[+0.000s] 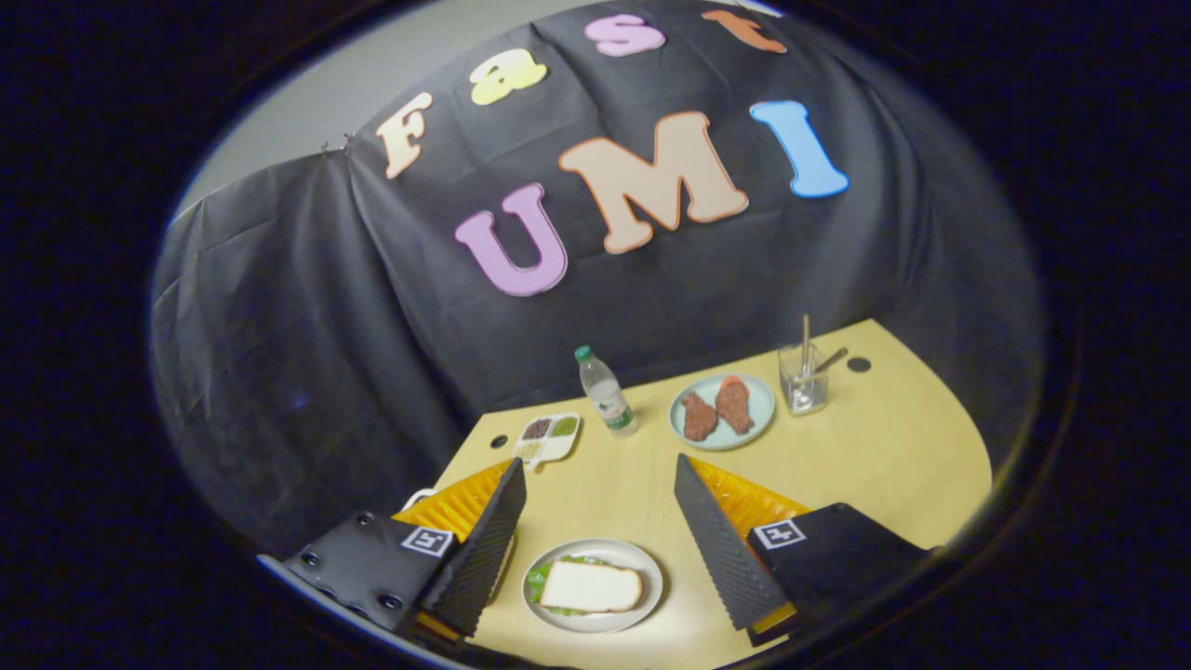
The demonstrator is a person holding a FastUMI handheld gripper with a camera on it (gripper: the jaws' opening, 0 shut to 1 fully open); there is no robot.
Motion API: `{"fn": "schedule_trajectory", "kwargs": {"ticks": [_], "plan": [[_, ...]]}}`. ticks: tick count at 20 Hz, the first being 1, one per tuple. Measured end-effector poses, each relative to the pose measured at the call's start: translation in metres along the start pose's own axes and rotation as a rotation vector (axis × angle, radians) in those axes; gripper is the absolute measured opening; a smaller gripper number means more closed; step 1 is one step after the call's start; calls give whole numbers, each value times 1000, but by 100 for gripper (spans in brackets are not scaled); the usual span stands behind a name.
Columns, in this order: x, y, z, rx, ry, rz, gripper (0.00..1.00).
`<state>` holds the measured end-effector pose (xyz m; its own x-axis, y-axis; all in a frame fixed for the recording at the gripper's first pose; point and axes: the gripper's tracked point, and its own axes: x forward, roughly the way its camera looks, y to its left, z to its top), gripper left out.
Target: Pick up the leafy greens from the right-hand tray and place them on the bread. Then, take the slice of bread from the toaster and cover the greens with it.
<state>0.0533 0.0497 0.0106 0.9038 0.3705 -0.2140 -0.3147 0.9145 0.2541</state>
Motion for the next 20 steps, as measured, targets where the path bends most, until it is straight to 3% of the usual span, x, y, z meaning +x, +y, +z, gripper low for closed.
{"fn": "schedule_trajectory", "kwargs": {"ticks": [6, 11, 20], "plan": [[-49, 26, 67, -119, -231, -38, 100], [-81, 26, 95, -217, -413, -166, 100], [-107, 42, 82, -222, -442, -227, 100]]}}
